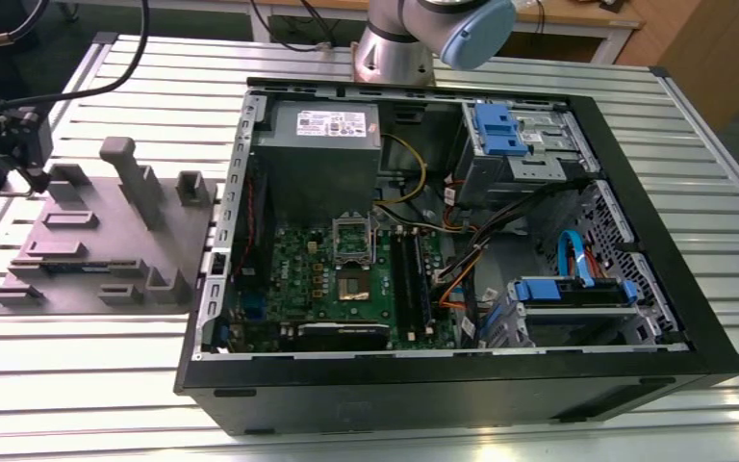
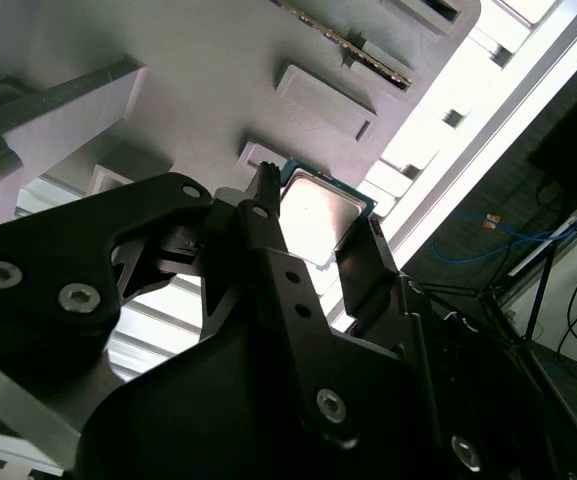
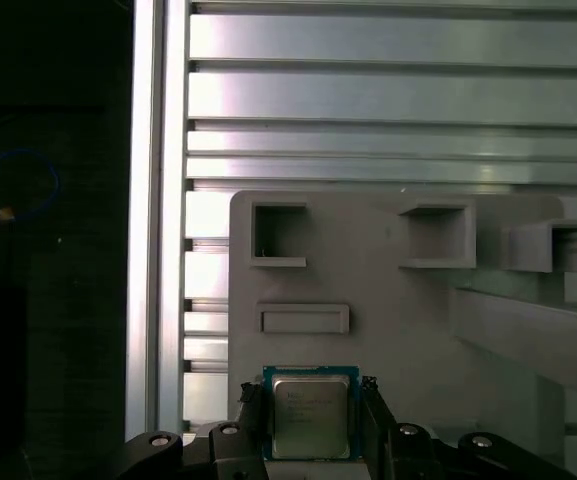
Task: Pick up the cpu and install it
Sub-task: 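Pick up the cpu and move it towards the insertion slot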
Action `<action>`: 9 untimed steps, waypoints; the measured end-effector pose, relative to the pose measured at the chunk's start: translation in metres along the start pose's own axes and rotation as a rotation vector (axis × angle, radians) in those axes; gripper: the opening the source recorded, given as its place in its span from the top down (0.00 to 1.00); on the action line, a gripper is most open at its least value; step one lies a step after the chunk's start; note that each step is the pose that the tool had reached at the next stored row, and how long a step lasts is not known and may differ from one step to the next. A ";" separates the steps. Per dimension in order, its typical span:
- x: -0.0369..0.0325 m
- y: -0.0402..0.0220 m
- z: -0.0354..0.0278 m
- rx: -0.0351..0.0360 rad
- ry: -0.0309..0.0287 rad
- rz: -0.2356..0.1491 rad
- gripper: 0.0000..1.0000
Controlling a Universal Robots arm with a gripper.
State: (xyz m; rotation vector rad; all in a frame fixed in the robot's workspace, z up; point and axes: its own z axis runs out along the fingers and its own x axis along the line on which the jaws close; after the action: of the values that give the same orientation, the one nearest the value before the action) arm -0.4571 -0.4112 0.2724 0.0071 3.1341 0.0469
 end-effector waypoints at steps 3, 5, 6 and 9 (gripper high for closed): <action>0.0000 0.0000 -0.0011 0.0002 0.0003 0.000 0.53; 0.0000 0.0000 -0.0020 0.0002 0.0003 0.000 0.53; 0.0000 0.0001 -0.0025 0.0002 0.0003 0.000 0.53; 0.0000 0.0001 -0.0041 0.0001 0.0002 0.000 0.53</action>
State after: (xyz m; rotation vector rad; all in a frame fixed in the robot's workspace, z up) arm -0.4571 -0.4112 0.2765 0.0071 3.1343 0.0467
